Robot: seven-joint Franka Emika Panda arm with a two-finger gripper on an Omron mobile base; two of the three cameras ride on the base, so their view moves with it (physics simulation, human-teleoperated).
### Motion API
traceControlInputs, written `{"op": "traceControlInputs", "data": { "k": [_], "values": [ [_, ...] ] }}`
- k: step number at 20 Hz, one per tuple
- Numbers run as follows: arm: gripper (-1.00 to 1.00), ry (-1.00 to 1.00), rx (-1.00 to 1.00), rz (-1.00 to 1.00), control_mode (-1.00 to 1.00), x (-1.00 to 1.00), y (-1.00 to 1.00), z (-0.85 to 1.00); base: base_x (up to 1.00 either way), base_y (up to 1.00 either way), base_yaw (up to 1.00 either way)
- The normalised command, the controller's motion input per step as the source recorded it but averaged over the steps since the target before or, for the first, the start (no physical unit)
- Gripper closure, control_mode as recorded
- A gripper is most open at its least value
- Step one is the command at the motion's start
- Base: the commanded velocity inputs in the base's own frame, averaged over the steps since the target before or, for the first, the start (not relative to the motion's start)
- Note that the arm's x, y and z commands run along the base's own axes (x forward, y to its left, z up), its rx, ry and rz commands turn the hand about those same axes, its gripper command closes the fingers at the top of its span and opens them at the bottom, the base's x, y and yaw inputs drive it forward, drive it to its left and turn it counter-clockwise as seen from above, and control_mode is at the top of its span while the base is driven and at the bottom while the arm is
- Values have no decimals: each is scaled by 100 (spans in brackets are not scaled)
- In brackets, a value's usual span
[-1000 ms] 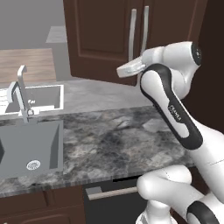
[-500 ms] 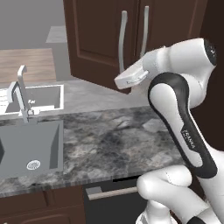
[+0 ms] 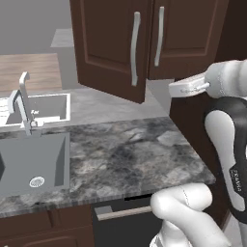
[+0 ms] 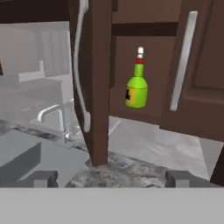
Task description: Open the cabinet. Pick the spray and place it next to the sink. Then close the cabinet.
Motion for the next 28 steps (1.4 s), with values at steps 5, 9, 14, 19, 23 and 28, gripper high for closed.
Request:
{"op": "traceControlInputs", "data": {
  "k": [5, 9, 14, 19, 23, 28],
  "values": [
    [-100, 3, 19, -31, -100, 1, -83, 25, 0, 0, 0],
    [-100, 2, 18, -36, -100, 5, -28, 6, 0, 0, 0],
    [-100, 4, 21, -31, -100, 37, 0, 0, 0, 0, 0],
    [-100, 10, 31, -6, -100, 40, -16, 7, 0, 0, 0],
    [-100, 7, 32, 19, -100, 50, 1, 2, 0, 0, 0],
    [-100, 0, 19, 13, -100, 31, 46, -13, 0, 0, 0]
  ]
}}
